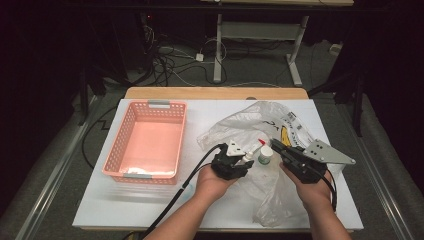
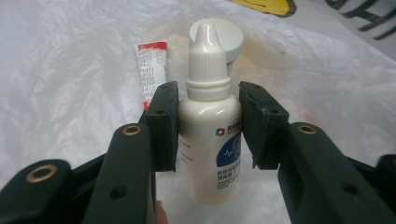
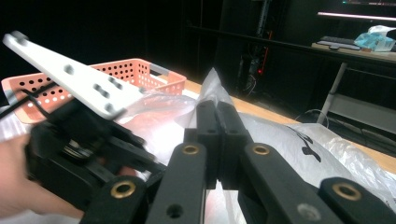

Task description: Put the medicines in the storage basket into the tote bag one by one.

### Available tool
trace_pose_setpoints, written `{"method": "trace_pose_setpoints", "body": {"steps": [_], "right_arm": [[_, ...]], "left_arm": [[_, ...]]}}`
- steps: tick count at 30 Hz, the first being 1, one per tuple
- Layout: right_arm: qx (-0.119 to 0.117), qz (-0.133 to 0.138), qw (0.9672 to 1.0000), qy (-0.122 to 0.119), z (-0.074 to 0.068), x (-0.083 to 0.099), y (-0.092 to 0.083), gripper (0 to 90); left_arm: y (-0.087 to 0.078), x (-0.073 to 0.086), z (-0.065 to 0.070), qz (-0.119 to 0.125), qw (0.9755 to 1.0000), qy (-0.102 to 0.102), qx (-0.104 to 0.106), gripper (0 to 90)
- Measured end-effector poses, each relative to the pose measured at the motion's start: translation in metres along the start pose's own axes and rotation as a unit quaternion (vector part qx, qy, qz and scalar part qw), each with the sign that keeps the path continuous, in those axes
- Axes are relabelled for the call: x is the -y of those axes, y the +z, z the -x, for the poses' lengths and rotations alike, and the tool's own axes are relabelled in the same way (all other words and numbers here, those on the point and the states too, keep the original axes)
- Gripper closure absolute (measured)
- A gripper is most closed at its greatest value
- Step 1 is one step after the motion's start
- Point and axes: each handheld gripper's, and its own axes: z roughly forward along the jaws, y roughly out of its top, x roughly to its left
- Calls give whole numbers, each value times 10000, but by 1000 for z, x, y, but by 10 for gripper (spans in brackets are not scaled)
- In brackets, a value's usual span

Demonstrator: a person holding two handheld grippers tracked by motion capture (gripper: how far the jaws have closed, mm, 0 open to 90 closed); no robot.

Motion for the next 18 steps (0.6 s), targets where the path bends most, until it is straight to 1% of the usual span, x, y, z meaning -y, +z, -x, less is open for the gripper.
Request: {"method": "trace_pose_setpoints", "body": {"steps": [4,6,9,11,13,15,16,18], "right_arm": [[-16,1,10000,-10,0,0,0,900],[-16,-10,10000,-4,0,1,0,900],[-18,-13,10000,-11,1,1,0,900],[-20,-15,10000,-10,1,1,0,900],[-15,-25,10000,-25,1,2,1,900],[-24,-27,10000,-21,1,2,1,900],[-24,-26,10000,-24,1,2,1,900],[-20,-21,10000,-13,1,2,1,900]], "left_arm": [[18,-3,0,98,9999,64,-80,580],[25,-4,-1,112,9999,34,-50,580],[32,-5,-3,182,9998,49,-85,579],[35,-5,-4,229,9997,37,-27,578],[36,-5,-3,193,9998,44,-2,576],[36,-4,0,118,9998,136,30,566],[35,-4,1,44,9998,216,31,544],[33,-3,4,-42,9995,305,14,507]]}}
